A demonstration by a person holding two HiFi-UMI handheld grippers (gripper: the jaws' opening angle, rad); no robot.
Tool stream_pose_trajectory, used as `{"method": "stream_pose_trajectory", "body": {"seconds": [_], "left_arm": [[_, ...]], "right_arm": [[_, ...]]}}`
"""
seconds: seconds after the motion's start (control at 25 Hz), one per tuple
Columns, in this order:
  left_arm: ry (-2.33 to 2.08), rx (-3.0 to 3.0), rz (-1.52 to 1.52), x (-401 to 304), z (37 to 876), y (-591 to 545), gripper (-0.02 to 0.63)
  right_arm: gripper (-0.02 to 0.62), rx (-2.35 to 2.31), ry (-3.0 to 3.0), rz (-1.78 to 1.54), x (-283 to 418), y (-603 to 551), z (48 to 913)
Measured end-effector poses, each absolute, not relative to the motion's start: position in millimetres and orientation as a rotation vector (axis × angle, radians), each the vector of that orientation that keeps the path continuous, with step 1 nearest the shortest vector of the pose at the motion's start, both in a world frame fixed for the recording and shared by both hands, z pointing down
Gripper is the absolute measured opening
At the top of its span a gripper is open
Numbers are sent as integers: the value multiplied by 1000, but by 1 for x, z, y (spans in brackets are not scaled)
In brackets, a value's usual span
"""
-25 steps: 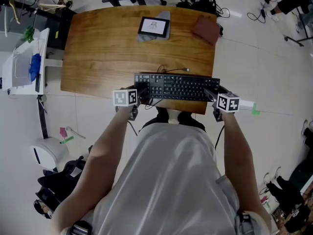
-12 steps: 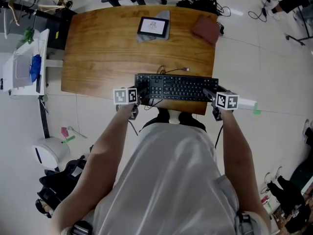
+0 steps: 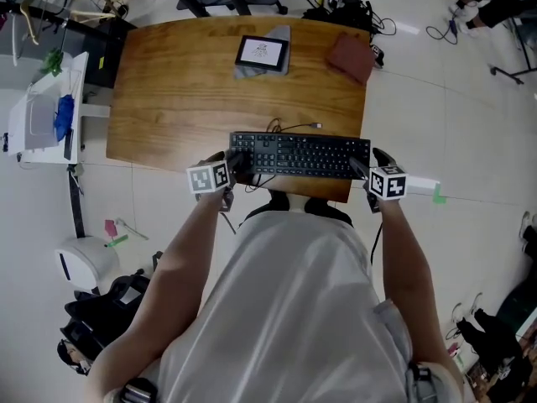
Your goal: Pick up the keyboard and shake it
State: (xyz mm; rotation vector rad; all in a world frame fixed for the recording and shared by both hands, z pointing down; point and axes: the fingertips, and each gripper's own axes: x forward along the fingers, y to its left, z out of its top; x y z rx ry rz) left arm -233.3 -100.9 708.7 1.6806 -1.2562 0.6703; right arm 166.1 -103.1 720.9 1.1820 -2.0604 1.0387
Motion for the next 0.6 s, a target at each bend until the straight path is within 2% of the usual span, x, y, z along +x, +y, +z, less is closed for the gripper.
{"method": "stream_pose_trajectory", "body": {"seconds": [0.16,0.28,0.44,0.6], "left_arm": [[-1376,1751,614,-244,680,-106,273],[-1412,1862,566,-230,649,-109,257],[-1391,1969,477,-192,615,-107,180],[-1382,2038,424,-153,590,-98,105]], "right_arm": [[296,1253,-2120,902,180,-106,694],[192,1276,-2201,798,180,-109,667],[70,1243,-2342,727,167,-111,634],[38,1148,-2461,688,145,-109,613]]}}
